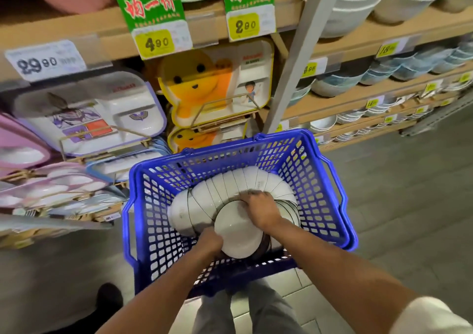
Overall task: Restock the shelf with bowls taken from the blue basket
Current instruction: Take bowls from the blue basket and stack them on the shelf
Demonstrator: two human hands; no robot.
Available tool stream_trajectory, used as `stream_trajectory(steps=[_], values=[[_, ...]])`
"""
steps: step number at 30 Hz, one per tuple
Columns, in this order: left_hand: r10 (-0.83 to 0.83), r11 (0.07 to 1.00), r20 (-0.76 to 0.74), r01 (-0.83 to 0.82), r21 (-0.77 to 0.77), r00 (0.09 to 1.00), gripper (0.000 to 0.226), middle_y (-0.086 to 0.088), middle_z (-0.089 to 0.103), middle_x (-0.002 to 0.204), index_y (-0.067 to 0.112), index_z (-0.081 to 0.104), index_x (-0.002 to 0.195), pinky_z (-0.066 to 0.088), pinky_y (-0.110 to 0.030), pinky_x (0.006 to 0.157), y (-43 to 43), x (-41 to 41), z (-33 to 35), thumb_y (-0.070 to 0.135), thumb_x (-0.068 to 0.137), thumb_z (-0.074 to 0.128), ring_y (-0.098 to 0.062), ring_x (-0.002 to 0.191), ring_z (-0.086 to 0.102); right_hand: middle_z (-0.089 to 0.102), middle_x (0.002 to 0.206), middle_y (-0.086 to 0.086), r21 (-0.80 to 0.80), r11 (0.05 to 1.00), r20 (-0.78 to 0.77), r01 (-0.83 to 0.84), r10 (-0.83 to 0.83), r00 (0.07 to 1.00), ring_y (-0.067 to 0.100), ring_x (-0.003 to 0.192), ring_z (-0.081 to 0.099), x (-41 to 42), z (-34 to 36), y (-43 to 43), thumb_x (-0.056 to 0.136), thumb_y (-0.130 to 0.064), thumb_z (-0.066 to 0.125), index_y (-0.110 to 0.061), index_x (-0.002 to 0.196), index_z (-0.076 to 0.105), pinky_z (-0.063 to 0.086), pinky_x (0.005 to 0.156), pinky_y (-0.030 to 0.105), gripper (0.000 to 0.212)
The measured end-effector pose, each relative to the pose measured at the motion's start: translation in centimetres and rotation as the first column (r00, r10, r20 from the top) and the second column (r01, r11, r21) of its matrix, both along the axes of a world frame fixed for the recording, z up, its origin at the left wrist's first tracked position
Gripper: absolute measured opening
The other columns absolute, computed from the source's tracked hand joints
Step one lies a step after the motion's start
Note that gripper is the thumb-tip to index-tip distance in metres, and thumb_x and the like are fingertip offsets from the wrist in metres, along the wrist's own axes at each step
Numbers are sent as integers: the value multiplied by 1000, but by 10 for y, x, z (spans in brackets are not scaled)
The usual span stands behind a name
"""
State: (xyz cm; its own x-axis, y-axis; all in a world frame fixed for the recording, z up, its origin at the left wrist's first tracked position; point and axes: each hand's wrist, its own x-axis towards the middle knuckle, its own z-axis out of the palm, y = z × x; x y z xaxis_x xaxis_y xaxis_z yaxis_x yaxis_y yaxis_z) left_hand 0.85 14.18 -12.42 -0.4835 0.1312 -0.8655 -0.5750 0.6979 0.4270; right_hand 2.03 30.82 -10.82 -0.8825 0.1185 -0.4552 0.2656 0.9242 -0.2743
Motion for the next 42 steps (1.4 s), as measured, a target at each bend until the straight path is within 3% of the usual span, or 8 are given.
stream_trajectory(steps=[3, 8, 14, 19, 23, 32, 37, 42], values=[[61, 997, -12, -61, 52, 998, 30, -24, 66, 112, -2, 58, 121, 59, -51, 78, 0, -16, 31, -5, 94, 44, -39, 99, 67, 63, 130, 3, -317, 932, -43, 177, -201, 979, 25, 119, 56, -10, 26, 7, 100, -23, 45, -24, 131, 59, 41, 100, 31, 34], [152, 977, -25, -147, 152, 988, 35, -20, 68, 103, 9, 52, 119, 62, -39, 61, 6, -49, 93, -10, 93, 39, -32, 79, 69, 55, 135, 1, -798, 446, 113, 405, -549, 828, 18, 121, 51, -22, 82, 16, 95, -11, 52, -20, 131, 58, 41, 93, 25, 38], [182, 957, -115, -149, 248, 977, 21, -28, 66, 88, -7, 53, 106, 61, -45, 67, 17, -83, 176, -11, 91, 39, -39, 79, 70, 58, 118, -11, -946, 181, 51, 269, -736, 676, 0, 100, 54, -34, 154, 12, 90, -6, 51, -37, 114, 62, 45, 67, 8, 41], [198, 929, -324, -72, 364, 925, 10, -17, 71, 65, 2, 54, 95, 58, -32, 46, 18, -95, 244, 4, 93, 44, -27, 53, 70, 58, 127, 4, -972, 10, 126, 235, -822, 555, 30, 111, 53, -49, 221, 14, 69, -17, 48, -26, 119, 66, 49, 79, 37, 54], [236, 882, -492, 28, 471, 838, 20, -10, 70, 80, 10, 60, 99, 60, -34, 52, 20, -110, 283, 28, 97, 50, -21, 65, 69, 71, 104, 6, -979, -153, 201, 137, -852, 484, 31, 93, 62, -48, 266, 24, 70, -12, 46, -24, 97, 74, 54, 61, 30, 41], [422, 418, -86, -110, 902, 903, 27, -11, 73, 93, 11, 65, 95, 50, -36, 75, 81, -86, 350, 14, 89, 39, -30, 89, 64, 71, 104, 16, -971, -225, 237, 81, -860, 451, 34, 92, 65, -14, 336, 50, 78, -7, 44, -8, 112, 67, 57, 72, 35, 41], [396, 426, -23, -161, 890, 918, 25, -12, 73, 86, 11, 64, 90, 50, -33, 66, 119, -59, 365, 17, 86, 41, -30, 79, 64, 71, 99, 15, -979, -201, 185, -15, -924, 335, 31, 92, 63, 15, 348, 77, 83, -17, 46, -5, 106, 69, 49, 90, 40, 35], [413, 431, -29, -167, 887, 910, 19, -9, 70, 80, 12, 62, 89, 50, -28, 55, 167, -29, 372, 17, 84, 44, -28, 74, 63, 74, 91, 6, -994, -110, 103, -14, -960, 259, 22, 82, 69, 47, 356, 115, 82, -22, 53, -17, 90, 76, 52, 76, 34, 24]])
